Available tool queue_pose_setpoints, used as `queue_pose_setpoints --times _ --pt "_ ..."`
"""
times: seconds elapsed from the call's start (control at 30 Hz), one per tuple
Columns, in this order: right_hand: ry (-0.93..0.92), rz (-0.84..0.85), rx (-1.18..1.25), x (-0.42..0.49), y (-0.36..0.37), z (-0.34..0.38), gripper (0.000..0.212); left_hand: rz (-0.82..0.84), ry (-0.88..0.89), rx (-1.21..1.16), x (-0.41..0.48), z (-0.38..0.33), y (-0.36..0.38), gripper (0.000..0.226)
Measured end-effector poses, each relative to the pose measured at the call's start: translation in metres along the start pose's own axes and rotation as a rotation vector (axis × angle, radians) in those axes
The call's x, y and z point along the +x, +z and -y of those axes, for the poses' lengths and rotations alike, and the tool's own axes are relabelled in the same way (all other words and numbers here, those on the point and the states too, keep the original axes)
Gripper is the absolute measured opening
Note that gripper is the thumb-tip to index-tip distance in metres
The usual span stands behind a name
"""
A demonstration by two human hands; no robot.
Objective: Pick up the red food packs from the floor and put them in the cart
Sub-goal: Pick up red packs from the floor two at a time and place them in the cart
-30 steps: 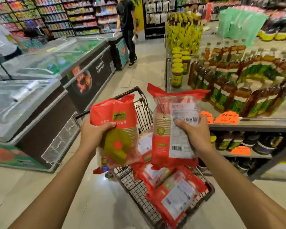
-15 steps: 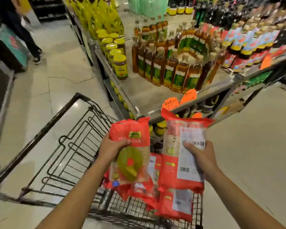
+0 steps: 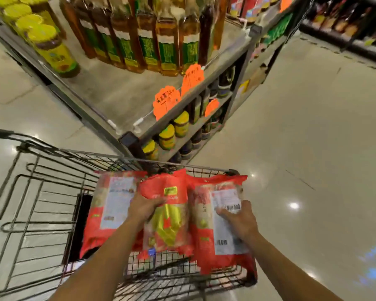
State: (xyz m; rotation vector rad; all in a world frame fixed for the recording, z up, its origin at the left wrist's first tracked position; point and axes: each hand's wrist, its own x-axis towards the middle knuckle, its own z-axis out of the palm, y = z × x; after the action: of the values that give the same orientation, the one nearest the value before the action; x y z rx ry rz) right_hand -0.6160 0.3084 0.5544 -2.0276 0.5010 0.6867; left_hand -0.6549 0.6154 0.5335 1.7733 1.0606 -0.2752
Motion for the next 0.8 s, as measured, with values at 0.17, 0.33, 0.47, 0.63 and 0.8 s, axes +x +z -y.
queue_pose_setpoints --times 0.17,0.33,0.47,0.63,0.8 --pt "-0.045 0.079 -0.026 0.033 0.020 0.004 0.071 -0.061 0.033 0.081 0.020 -0.004 0.009 0.099" --pt "-0.100 0.125 -0.166 0.044 0.014 0.012 0.050 -0.096 0.181 0.288 -0.001 -0.020 0.009 0.062" --pt "-0.159 0.121 -0.291 0.049 -0.005 0.028 0.063 -0.025 0.205 0.397 -0.027 -0.036 0.002 0.052" --pt "-0.355 0.069 -0.509 -0.032 -0.043 0.120 0.078 0.031 0.397 0.558 -0.070 -0.085 -0.008 0.071" --pt "-0.553 -0.227 -0.737 -0.101 -0.076 0.158 0.073 -0.017 0.856 0.665 -0.121 -0.162 -0.006 0.064"
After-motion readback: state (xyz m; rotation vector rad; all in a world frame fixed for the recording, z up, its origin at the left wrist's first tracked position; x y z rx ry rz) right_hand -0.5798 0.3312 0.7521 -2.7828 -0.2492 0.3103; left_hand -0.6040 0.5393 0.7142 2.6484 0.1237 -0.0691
